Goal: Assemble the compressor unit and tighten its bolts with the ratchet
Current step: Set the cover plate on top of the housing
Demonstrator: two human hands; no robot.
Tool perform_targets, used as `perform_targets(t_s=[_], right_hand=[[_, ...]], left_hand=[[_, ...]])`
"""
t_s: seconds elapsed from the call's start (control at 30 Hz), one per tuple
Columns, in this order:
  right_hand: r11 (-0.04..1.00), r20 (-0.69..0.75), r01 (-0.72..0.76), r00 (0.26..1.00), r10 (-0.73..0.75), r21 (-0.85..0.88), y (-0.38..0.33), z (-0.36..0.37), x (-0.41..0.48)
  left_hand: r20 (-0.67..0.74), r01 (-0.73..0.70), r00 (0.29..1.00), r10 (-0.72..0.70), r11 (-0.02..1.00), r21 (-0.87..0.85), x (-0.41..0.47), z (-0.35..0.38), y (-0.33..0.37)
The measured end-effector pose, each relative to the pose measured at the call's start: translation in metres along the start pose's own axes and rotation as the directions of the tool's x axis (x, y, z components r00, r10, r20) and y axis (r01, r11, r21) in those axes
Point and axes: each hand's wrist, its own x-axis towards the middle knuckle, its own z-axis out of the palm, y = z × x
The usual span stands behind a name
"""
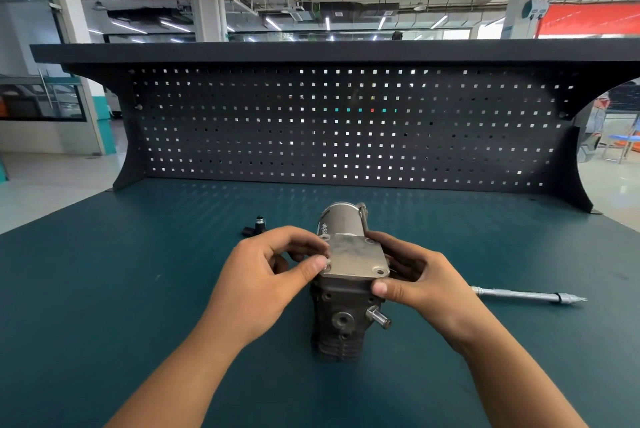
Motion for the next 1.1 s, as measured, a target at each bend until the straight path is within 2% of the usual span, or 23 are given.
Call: perform_targets(t_s=[0.2,0.43,0.8,0.97,1.1], right_hand=[[1.0,0.0,-0.001,1.0,0.001,0.003,0.0012,-0.0001,0.0006],[1.0,0.003,-0.003,1.0,0.003,0.009,-0.0006,-0.0001,-0.0001],[1.0,-0.007,0.009,1.0,-0.009,-0.013,0.0012,0.0003,0.0005],[1.0,-0.003,0.012,1.0,-0.012,-0.013,0.0021,-0.0001,0.0009],[1.0,0.0,0.016,1.0,-0.016,-0.003,0.0015,-0.0001,0.0009]], left_hand=[[-0.012,0.004,1.0,-0.005,0.997,-0.08,0.0008,0.0012,0.0021],[-0.048,0.029,0.998,-0.032,0.998,-0.056,0.0026,0.005,0.0031],[0.019,0.07,0.997,-0.068,0.992,-0.11,0.0019,0.0051,0.003],[0.018,0.098,0.995,-0.097,0.977,-0.189,0.0036,0.007,0.0052],[0.005,0.067,0.998,-0.067,0.99,-0.121,0.0037,0.008,0.0039]])
